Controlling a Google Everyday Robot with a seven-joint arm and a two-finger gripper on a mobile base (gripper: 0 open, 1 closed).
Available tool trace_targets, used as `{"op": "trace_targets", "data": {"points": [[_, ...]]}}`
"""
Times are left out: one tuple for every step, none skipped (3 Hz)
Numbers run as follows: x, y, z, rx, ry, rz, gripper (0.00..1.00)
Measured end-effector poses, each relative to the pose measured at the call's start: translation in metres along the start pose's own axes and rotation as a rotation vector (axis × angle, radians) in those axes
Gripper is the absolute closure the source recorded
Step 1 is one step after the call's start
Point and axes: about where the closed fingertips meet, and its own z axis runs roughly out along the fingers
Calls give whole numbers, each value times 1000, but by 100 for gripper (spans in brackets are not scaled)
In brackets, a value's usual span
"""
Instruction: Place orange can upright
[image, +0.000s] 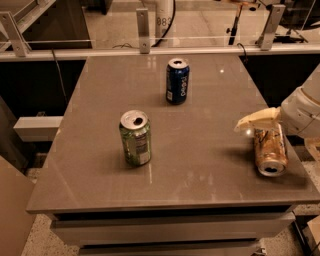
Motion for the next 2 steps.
{"op": "trace_targets", "data": {"points": [[0,-2,0,-28,6,-23,0],[0,-2,2,-54,15,-40,0]]}}
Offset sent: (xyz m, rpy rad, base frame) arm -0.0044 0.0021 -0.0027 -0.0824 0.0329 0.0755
